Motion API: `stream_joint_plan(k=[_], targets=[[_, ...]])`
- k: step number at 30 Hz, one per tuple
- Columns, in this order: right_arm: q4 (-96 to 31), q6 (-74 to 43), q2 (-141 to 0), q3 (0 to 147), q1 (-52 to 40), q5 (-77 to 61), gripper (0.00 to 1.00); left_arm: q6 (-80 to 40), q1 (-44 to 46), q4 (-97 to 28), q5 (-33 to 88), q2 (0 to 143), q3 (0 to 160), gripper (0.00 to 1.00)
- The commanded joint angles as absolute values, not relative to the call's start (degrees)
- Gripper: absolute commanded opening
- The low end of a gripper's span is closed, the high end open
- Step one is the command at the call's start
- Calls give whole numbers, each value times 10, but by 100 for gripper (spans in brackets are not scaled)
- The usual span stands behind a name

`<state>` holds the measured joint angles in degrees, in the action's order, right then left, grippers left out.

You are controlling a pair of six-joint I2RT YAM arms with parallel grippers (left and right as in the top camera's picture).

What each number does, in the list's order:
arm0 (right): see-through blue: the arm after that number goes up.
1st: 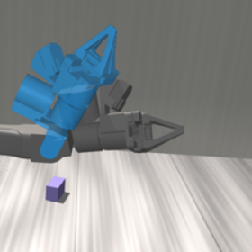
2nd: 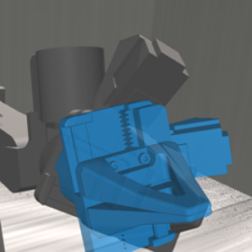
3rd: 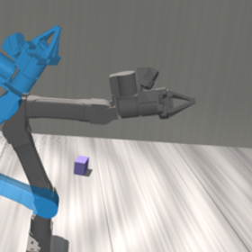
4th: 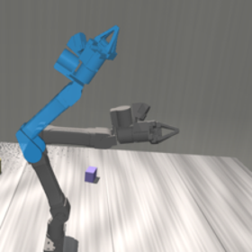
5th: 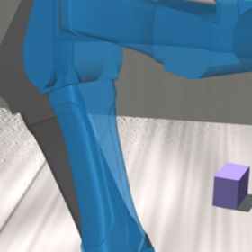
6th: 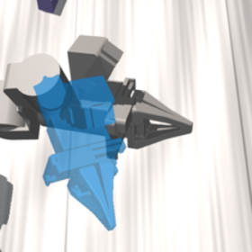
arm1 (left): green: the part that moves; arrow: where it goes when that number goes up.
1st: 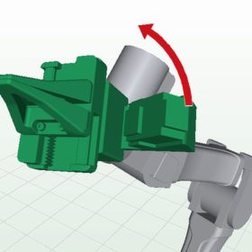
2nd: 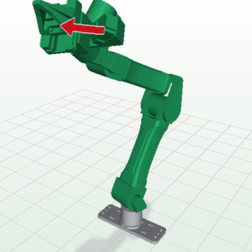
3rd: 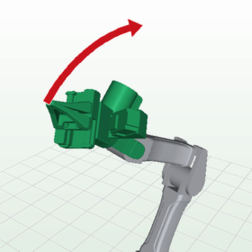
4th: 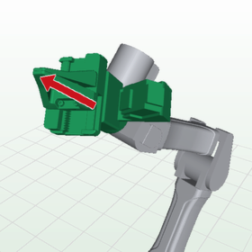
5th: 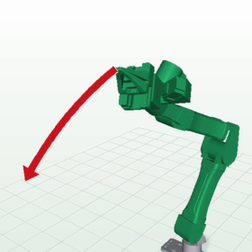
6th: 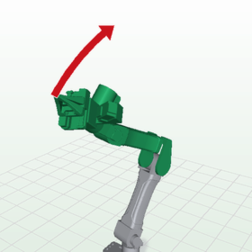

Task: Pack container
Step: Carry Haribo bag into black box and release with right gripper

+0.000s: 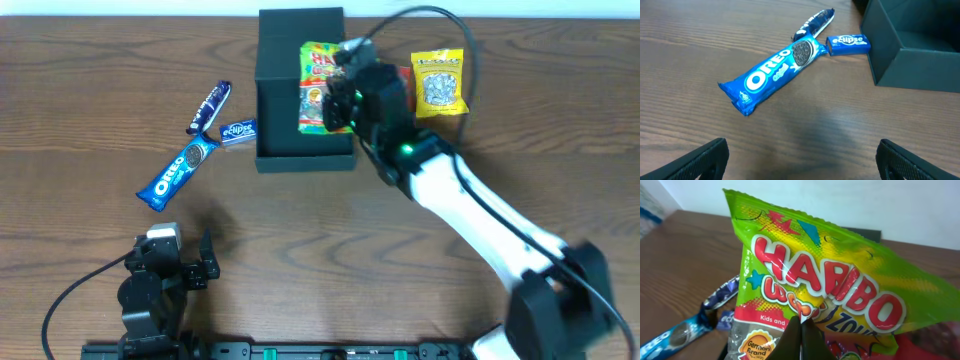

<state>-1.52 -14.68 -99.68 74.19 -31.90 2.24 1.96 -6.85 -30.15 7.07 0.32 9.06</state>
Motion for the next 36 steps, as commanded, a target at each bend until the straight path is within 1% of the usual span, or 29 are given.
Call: stream_joint_plan(k=[1,5,11,16,20,27,32,36], targets=[[-11,-154,-1049,796,-329,32,1,28,-68,-301,69,3,82,95],[-18,-163,-1109,829,-329,32,1,28,-68,-301,69,3,82,95],[-58,-172,-1161,836,-329,32,1,28,-68,-301,69,3,82,95],[-89,-192,-1170,836,-328,63,1,28,-68,-301,69,3,82,95],[-94,-170,-1170,836,-328,72,1,28,-68,-301,69,3,82,95],[-133,-170,-1170,836,-328,70,2,28,-68,-301,69,3,82,95],[-153,-76,-1170,836,-335,51,1,28,-68,-301,69,3,82,95],[-166,-51,-1170,836,-335,51,1,28,-68,-301,69,3,82,95]])
